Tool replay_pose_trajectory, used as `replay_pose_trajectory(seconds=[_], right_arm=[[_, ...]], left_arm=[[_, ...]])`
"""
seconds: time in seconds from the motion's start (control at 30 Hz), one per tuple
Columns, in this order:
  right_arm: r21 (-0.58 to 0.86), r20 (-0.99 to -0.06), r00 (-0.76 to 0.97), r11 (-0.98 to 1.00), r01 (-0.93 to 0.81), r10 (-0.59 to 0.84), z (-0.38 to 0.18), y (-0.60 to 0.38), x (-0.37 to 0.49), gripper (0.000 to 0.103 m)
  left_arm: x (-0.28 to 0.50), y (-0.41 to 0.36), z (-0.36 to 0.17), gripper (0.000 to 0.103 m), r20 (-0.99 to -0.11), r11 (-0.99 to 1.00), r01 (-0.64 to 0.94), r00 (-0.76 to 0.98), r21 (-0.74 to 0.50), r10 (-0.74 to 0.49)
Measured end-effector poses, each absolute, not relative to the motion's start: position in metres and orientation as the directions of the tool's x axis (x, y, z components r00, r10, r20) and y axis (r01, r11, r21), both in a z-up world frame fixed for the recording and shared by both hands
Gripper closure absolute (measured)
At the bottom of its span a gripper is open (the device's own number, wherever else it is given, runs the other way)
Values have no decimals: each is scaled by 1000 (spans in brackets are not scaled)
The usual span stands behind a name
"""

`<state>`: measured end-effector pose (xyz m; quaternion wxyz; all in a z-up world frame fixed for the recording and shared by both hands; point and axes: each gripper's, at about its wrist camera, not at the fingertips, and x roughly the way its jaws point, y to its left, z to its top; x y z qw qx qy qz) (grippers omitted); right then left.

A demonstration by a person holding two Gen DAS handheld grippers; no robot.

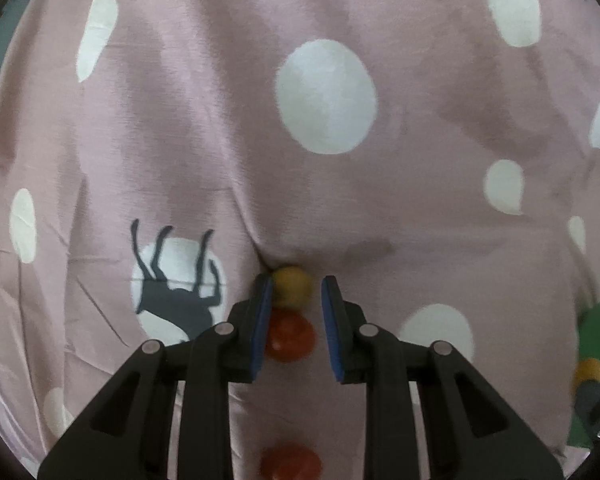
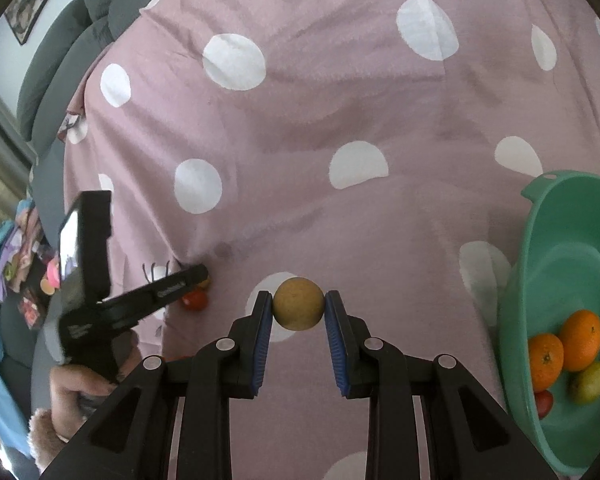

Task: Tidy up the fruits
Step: 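Carry the yellow cherry tomato into the green bowl and open the right tool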

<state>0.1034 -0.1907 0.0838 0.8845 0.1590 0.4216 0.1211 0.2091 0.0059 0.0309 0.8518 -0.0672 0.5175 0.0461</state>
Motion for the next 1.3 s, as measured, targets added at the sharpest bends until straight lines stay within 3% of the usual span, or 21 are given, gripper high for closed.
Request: replay_pose_trajectory(seconds=[0.17,0.53,1.07,1.3], right_arm=[[381,-704,621,921,-78,344,84,-193,102,75],[388,-695,636,919,-62,336,89,-197,100,75],[362,-648,725,932,22,234,118,-234,81,75],[342,-612,775,936,81,157,135,-260,64,74]], left_arm=[[214,15,28,80,-880,975,-166,473,-145,-51],[219,6,16,79,-885,978,-141,459,-155,-74],[125,-21,113,79,-755,972,93,615,-217,-228],[104,-61,127,79,-725,957,183,625,-223,-288]])
